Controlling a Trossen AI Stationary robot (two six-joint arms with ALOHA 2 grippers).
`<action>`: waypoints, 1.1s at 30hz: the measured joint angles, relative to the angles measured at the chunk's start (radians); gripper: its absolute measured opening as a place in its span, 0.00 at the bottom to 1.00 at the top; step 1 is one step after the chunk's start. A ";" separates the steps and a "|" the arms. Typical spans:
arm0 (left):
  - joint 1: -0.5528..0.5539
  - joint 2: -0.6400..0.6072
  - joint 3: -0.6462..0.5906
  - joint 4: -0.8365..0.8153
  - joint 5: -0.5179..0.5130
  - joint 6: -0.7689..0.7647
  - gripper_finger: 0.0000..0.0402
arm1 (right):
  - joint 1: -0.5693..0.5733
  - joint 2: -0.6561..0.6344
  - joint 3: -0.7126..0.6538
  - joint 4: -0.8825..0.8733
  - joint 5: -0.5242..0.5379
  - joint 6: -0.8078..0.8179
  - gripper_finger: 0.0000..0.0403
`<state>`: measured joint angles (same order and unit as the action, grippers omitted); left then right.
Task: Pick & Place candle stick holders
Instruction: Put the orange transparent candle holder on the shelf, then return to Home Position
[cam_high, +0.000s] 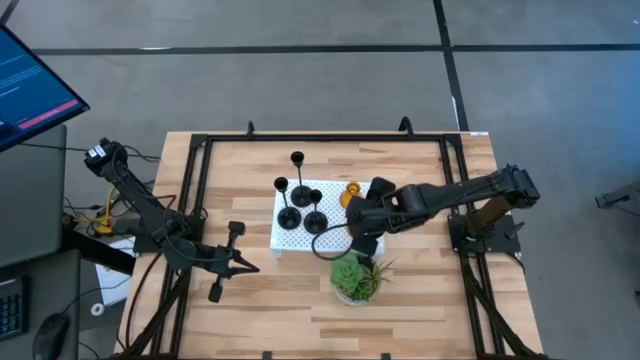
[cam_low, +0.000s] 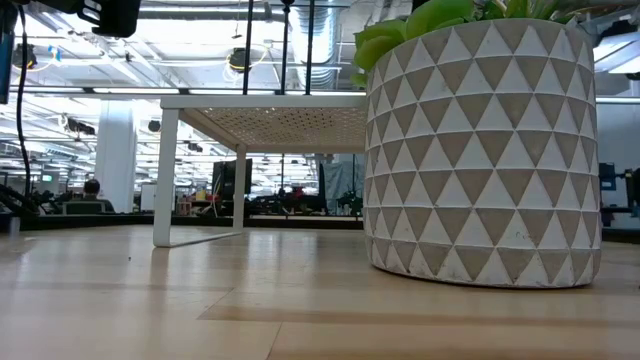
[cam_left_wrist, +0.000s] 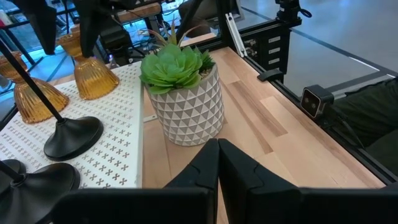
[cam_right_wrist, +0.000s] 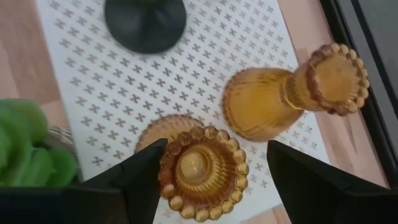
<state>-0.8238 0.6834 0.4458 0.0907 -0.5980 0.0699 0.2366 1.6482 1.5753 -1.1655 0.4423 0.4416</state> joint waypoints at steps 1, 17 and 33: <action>0.000 0.000 0.000 0.000 0.000 0.000 0.02 | -0.003 0.000 0.001 -0.009 -0.001 0.000 0.66; 0.000 0.000 0.000 0.000 0.000 0.000 0.02 | -0.004 -0.007 0.180 -0.142 -0.053 -0.007 0.66; 0.000 0.000 0.000 0.001 0.000 -0.004 0.02 | 0.080 -0.013 0.352 -0.367 -0.051 -0.043 0.16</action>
<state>-0.8238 0.6834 0.4458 0.0913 -0.5976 0.0661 0.3169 1.6348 1.9270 -1.5324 0.3909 0.3984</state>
